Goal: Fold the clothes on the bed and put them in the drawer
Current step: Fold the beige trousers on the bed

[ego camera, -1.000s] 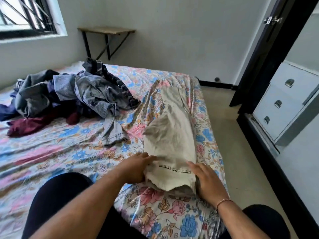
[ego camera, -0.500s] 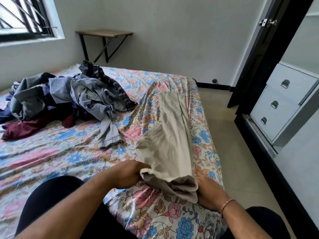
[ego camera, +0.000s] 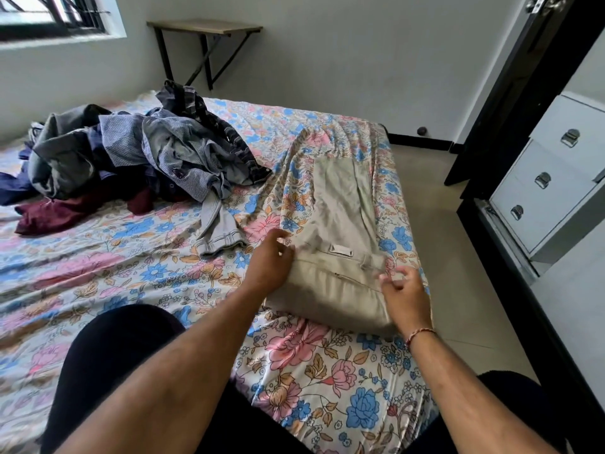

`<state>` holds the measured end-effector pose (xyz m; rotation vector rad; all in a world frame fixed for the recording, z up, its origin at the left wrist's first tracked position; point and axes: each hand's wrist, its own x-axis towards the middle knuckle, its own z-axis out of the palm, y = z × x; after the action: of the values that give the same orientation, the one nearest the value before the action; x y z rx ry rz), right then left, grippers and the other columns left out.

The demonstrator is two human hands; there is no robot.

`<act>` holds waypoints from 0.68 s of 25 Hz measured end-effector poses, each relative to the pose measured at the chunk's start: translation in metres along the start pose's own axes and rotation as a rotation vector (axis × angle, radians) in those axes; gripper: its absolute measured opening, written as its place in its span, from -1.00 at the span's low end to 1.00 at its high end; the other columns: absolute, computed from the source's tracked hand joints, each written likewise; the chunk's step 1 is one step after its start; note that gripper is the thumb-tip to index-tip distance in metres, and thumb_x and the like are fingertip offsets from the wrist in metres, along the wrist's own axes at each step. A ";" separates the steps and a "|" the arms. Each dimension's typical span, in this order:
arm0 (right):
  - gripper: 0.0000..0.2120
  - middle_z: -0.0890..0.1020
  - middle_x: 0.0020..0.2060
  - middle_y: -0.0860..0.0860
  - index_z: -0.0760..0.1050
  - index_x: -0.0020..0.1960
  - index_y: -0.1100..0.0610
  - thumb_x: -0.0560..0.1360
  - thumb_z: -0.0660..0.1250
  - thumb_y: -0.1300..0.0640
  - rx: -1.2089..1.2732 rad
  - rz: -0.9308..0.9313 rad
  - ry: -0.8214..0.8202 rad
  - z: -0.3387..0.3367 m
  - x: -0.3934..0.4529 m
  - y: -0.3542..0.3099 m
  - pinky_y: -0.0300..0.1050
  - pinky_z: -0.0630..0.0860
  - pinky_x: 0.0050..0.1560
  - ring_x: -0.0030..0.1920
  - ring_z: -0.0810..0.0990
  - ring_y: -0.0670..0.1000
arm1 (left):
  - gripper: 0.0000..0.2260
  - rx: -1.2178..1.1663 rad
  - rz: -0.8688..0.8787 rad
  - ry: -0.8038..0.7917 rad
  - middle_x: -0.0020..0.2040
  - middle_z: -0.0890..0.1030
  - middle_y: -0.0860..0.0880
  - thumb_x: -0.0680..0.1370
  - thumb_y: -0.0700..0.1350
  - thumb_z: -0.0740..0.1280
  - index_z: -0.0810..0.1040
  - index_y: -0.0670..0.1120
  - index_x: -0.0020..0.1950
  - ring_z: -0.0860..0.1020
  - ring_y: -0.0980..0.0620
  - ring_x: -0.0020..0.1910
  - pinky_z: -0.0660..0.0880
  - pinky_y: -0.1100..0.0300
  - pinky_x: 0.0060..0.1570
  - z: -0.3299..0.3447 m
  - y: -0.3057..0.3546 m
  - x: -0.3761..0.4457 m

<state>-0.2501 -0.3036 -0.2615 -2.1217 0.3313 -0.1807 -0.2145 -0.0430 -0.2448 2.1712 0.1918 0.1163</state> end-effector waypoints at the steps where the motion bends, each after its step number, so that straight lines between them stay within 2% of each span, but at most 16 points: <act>1: -0.54 0.61 0.20 0.07 0.40 0.40 0.09 0.57 0.44 0.00 -0.052 -0.107 0.115 0.002 -0.001 0.006 -0.13 0.55 -0.07 -0.04 0.61 -0.05 | -0.56 0.045 0.055 0.074 0.38 0.55 -0.11 0.64 -0.03 0.38 0.39 0.00 0.50 0.54 -0.10 0.31 0.51 -0.02 0.31 0.003 -0.002 -0.003; 2: -0.47 0.55 0.30 0.06 0.37 0.44 0.09 0.55 0.47 0.03 -0.114 -0.285 0.170 0.000 -0.005 0.011 -0.10 0.53 0.09 0.12 0.58 -0.04 | -0.44 0.141 0.191 0.089 0.50 0.44 -0.08 0.61 -0.01 0.41 0.31 0.03 0.57 0.42 -0.08 0.45 0.40 -0.07 0.46 0.003 -0.001 -0.009; 3: -0.43 0.51 0.36 0.03 0.36 0.48 0.07 0.54 0.48 0.01 -0.187 -0.471 0.110 -0.002 -0.006 0.018 -0.06 0.49 0.22 0.26 0.52 -0.04 | -0.36 0.264 0.374 0.014 0.58 0.35 -0.03 0.59 0.05 0.42 0.24 0.07 0.61 0.32 -0.05 0.53 0.28 -0.11 0.54 0.002 0.001 -0.015; 5: -0.28 0.41 0.50 -0.03 0.26 0.57 -0.05 0.52 0.46 -0.19 -0.439 -0.663 -0.198 -0.008 -0.011 0.025 0.08 0.34 0.48 0.46 0.37 -0.03 | -0.24 0.582 0.666 -0.257 0.66 0.20 0.04 0.55 0.21 0.39 0.11 0.15 0.67 0.18 -0.01 0.62 0.11 -0.14 0.60 0.000 0.003 -0.025; 6: -0.18 0.30 0.58 -0.04 0.14 0.62 -0.13 0.49 0.42 -0.29 -0.617 -0.660 -0.329 -0.007 -0.015 0.028 0.12 0.19 0.58 0.55 0.26 0.00 | -0.18 0.725 0.702 -0.364 0.68 0.15 0.05 0.53 0.28 0.37 0.05 0.16 0.68 0.12 -0.01 0.65 0.03 -0.14 0.61 0.000 0.001 -0.027; 7: -0.09 0.17 0.64 -0.05 0.00 0.66 -0.17 0.48 0.39 -0.33 -0.769 -0.635 -0.416 -0.004 -0.019 0.031 0.12 0.04 0.63 0.62 0.13 0.03 | -0.17 0.805 0.681 -0.431 0.69 0.15 0.05 0.52 0.31 0.37 0.04 0.16 0.68 0.11 -0.01 0.66 -0.01 -0.16 0.62 0.002 -0.004 -0.027; 8: -0.06 0.07 0.66 -0.06 -0.10 0.67 -0.18 0.49 0.39 -0.28 -0.856 -0.597 -0.472 -0.001 -0.022 0.033 0.05 -0.10 0.63 0.65 0.04 0.02 | -0.20 0.847 0.651 -0.461 0.66 0.23 0.05 0.52 0.29 0.38 0.11 0.15 0.67 0.16 -0.02 0.64 0.02 -0.18 0.63 0.004 -0.009 -0.026; 10: -0.11 0.04 0.66 -0.10 -0.09 0.68 -0.15 0.55 0.41 -0.01 -0.853 -0.572 -0.508 0.003 -0.021 0.028 -0.10 -0.21 0.56 0.65 0.01 -0.02 | -0.38 0.935 0.657 -0.473 0.50 0.45 0.06 0.53 0.22 0.40 0.33 0.15 0.56 0.36 -0.04 0.53 0.18 -0.18 0.58 0.008 -0.013 -0.024; 12: -0.14 0.06 0.65 -0.11 -0.02 0.67 -0.14 0.53 0.39 0.14 -0.828 -0.620 -0.477 0.002 -0.015 0.024 -0.08 -0.20 0.57 0.65 0.04 -0.02 | -0.49 0.958 0.637 -0.510 0.36 0.54 0.05 0.55 0.24 0.34 0.45 0.11 0.46 0.46 -0.02 0.38 0.38 -0.13 0.46 0.010 -0.014 -0.022; 14: -0.11 -0.01 0.66 -0.08 -0.04 0.68 -0.12 0.52 0.41 0.10 -0.895 -0.600 -0.448 0.003 -0.010 0.023 0.01 -0.12 0.63 0.66 -0.01 0.01 | -0.61 0.763 0.495 -0.545 0.26 0.60 0.00 0.62 0.22 0.25 0.58 0.04 0.31 0.53 -0.01 0.21 0.53 -0.07 0.24 0.008 -0.013 -0.014; 16: -0.09 -0.06 0.67 -0.04 -0.06 0.68 -0.10 0.51 0.42 0.09 -0.942 -0.525 -0.498 0.006 -0.006 0.023 0.02 -0.05 0.63 0.66 -0.04 0.03 | -0.66 0.634 0.368 -0.522 0.14 0.64 -0.05 0.66 0.19 0.24 0.64 -0.03 0.13 0.58 -0.03 0.03 0.57 -0.03 0.09 0.012 -0.014 -0.005; 17: -0.07 -0.08 0.68 -0.04 -0.07 0.68 -0.11 0.51 0.42 0.12 -0.945 -0.505 -0.549 0.007 -0.004 0.023 0.00 -0.04 0.62 0.66 -0.06 0.02 | -0.67 0.670 0.359 -0.519 0.15 0.62 -0.04 0.65 0.21 0.27 0.63 -0.02 0.10 0.57 -0.03 0.03 0.58 -0.02 0.08 0.014 -0.013 -0.005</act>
<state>-0.2559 -0.3083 -0.2846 -3.0245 -0.5696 0.3421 -0.2181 -0.0474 -0.2638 2.7894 -0.5300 -0.3579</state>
